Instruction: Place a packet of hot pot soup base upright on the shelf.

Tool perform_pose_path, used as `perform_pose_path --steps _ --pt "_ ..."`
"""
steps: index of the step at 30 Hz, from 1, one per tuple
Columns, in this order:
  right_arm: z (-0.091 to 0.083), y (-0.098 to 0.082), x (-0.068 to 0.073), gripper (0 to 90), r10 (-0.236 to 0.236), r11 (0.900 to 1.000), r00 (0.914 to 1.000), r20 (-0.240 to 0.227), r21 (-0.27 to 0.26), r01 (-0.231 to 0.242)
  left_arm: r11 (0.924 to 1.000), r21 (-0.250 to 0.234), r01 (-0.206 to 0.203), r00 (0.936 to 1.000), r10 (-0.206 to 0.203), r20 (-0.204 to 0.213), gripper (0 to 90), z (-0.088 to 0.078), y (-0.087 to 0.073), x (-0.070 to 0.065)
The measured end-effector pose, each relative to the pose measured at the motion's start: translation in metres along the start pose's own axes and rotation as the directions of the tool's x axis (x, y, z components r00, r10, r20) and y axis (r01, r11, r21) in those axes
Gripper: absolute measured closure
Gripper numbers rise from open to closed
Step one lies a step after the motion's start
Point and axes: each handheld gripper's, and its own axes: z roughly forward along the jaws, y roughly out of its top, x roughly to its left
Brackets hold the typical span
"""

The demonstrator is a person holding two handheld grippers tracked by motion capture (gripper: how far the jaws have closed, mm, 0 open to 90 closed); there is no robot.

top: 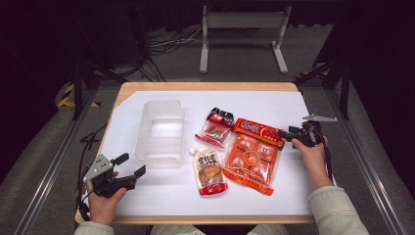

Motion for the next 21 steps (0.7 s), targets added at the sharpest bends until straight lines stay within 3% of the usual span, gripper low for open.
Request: perform_pose_path --steps 8,15,18,21 --pt "0.004 -0.001 0.0 34.5 0.018 0.999 0.9996 -0.024 0.032 -0.017 1.0 0.005 0.004 0.9999 -0.005 0.014 18.7 0.002 0.001 -0.001" --pt "0.0 -0.001 0.003 37.7 0.068 0.998 0.9917 -0.109 0.001 -0.069 1.0 0.008 0.001 0.9999 -0.001 0.012 18.8 0.004 0.001 -0.001" --pt "-0.002 0.001 0.008 39.2 0.053 0.998 0.9883 -0.143 -0.016 -0.056 1.0 0.009 0.0 0.9999 0.0 0.011 18.8 0.004 0.001 -0.001" --pt "-0.002 0.002 0.015 39.5 0.015 1.0 0.9917 -0.128 -0.012 -0.017 1.0 0.01 0.0 0.9999 0.0 0.012 18.8 0.005 0.001 -0.001"
